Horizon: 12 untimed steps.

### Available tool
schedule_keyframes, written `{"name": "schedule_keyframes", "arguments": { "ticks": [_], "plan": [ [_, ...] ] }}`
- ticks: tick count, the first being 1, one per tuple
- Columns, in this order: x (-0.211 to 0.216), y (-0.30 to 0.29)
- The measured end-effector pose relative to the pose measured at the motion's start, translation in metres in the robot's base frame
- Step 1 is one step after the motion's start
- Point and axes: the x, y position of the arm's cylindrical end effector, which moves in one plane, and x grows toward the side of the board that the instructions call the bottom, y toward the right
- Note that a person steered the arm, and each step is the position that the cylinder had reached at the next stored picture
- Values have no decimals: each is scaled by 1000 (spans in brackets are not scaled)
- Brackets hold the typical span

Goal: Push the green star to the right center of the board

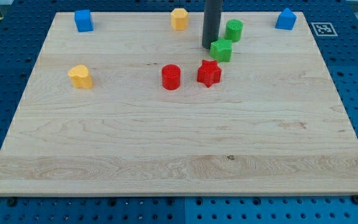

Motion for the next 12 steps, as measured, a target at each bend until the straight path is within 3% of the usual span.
{"name": "schedule_keyframes", "arguments": {
  "ticks": [6,8,12],
  "plan": [
    [66,25],
    [66,49],
    [48,38]
  ]
}}
